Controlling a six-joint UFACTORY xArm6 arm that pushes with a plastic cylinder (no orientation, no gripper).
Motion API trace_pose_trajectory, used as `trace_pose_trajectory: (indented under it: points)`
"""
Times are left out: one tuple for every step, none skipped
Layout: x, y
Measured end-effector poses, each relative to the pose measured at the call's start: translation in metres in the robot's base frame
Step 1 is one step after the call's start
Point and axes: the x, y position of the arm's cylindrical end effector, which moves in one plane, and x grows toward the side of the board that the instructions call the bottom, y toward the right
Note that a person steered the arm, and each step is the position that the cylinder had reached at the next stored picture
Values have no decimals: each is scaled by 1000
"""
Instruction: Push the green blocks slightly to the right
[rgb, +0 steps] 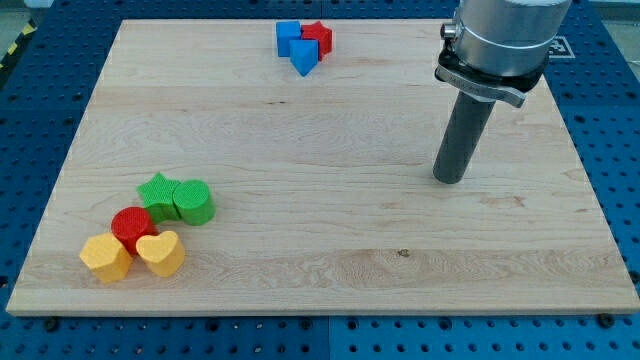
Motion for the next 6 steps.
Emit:
trace_pose_trajectory:
  points:
    - [-1, -12]
    - [-13, -99]
    - [-26, -201]
    - [-37, -294]
    - [-36, -381]
    - [8, -417]
